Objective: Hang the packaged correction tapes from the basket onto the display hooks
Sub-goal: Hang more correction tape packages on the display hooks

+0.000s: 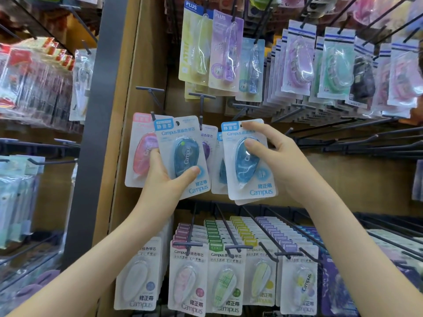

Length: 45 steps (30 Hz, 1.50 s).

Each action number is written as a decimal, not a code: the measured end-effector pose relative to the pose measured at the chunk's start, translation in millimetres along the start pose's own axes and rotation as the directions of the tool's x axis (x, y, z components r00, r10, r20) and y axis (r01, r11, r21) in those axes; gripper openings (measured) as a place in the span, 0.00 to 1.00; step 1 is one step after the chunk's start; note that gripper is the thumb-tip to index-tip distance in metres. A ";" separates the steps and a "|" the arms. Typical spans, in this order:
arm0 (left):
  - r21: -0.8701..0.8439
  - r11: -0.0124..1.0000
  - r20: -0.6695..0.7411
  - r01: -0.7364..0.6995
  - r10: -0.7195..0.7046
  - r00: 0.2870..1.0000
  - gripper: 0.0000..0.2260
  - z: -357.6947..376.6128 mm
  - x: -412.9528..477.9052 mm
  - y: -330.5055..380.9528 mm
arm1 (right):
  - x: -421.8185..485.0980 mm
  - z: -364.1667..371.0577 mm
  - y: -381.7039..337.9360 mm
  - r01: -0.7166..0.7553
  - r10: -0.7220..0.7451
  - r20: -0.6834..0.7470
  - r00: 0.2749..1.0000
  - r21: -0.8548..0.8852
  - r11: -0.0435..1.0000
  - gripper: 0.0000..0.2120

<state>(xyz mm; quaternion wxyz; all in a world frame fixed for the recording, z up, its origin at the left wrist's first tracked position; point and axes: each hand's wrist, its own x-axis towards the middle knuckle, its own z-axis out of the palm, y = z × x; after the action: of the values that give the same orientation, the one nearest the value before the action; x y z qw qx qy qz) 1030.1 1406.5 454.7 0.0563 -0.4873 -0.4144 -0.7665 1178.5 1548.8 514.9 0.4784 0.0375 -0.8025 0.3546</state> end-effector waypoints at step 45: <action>-0.081 0.996 0.042 -0.043 0.046 0.998 0.21 -6.5 1.1 3.2 | -9.8 21.6 24.9 0.132 -0.083 -0.210 0.974 0.233 0.963 0.24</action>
<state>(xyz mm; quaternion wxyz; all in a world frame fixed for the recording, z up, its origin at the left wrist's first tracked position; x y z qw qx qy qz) 1026.6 1400.3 456.2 0.0448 -0.5148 -0.3734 -0.7704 1157.9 1551.5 487.6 0.5661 0.1048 -0.6976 0.4265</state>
